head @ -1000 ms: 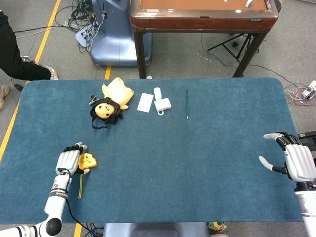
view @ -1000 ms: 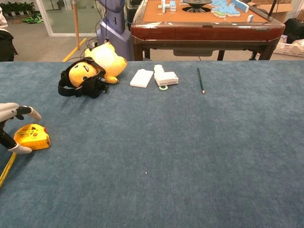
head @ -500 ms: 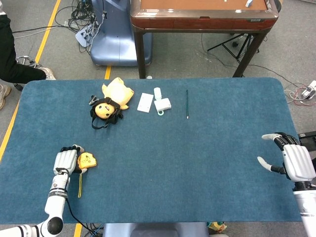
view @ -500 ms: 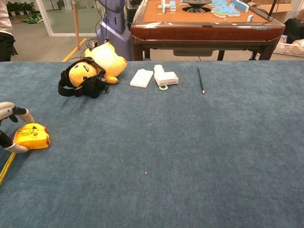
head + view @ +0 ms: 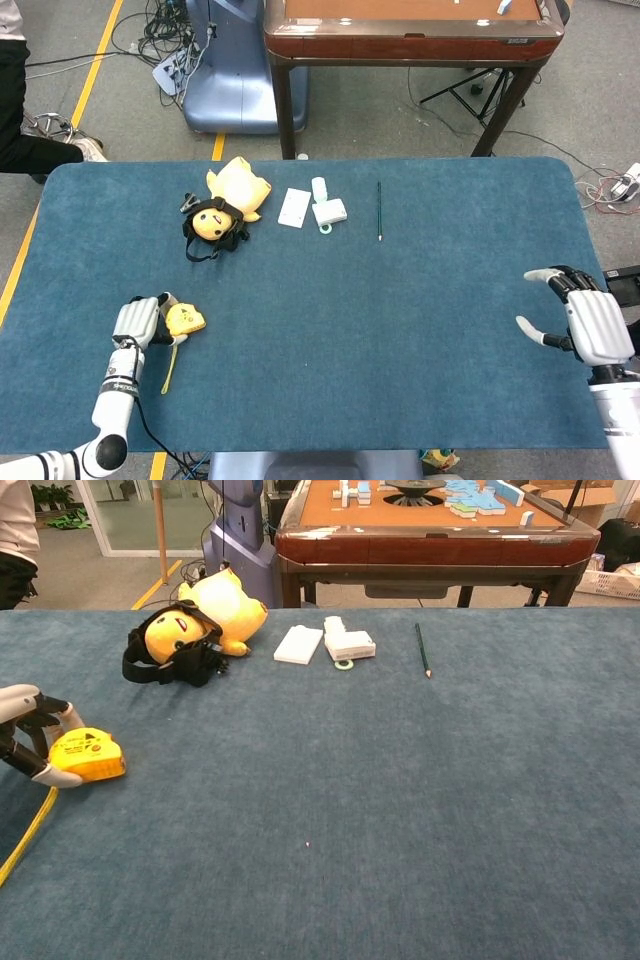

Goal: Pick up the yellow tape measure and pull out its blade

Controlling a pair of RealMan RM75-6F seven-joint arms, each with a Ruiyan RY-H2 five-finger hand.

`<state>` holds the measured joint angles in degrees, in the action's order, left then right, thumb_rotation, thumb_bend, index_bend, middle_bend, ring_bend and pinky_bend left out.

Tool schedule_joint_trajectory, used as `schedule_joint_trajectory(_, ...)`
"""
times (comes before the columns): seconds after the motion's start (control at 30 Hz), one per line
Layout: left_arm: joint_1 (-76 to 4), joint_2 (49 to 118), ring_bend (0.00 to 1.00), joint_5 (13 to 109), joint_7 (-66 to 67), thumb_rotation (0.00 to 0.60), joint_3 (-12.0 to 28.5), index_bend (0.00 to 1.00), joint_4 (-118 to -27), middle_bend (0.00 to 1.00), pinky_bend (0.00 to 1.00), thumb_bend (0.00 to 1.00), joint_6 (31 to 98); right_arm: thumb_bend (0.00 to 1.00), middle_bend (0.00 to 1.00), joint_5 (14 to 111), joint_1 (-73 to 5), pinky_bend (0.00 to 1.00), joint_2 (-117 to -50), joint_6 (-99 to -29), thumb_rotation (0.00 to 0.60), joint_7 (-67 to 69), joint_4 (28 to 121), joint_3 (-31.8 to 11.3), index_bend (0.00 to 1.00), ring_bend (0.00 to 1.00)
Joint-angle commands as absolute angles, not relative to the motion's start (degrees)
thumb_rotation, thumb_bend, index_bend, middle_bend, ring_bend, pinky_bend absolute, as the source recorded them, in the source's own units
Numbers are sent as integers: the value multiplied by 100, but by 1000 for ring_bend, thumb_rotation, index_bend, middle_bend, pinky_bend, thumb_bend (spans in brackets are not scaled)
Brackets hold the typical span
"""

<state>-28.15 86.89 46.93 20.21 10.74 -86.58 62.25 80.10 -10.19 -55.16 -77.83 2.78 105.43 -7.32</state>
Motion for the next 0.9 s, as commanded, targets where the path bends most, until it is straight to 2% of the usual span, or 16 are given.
schedule_joint_trajectory(0.03, -2775, 8511, 423, 4915, 1364, 600, 1267, 483, -8717, 530, 179, 135, 5904, 300, 330, 8028, -1129, 202, -5551, -7695, 600, 171, 10589, -786, 326, 212)
schedule_joint_trajectory(0.27, -2823, 8101, 423, 5046, 530, 600, 1583, 484, -9452, 530, 187, 135, 5495, 301, 330, 8134, -1584, 202, -5764, -7389, 600, -136, 10784, -990, 326, 212)
schedule_joint_trajectory(0.47, -3028, 7889, 423, 4978, 540, 600, 1716, 479, -10065, 530, 188, 135, 5389, 301, 300, 8036, -2047, 202, -5880, -6831, 600, -284, 11140, -1108, 326, 199)
schedule_joint_trajectory(0.63, -3232, 7895, 423, 4772, 729, 600, 1824, 477, -10485, 530, 192, 135, 5571, 300, 293, 7753, -2425, 202, -6182, -6493, 600, -520, 11342, -1240, 326, 193)
schedule_joint_trajectory(0.9, -3629, 8012, 428, 4218, 1385, 600, 1946, 472, -10952, 530, 227, 135, 6105, 298, 296, 6958, -3010, 202, -7161, -6229, 600, -1088, 11342, -1439, 326, 193)
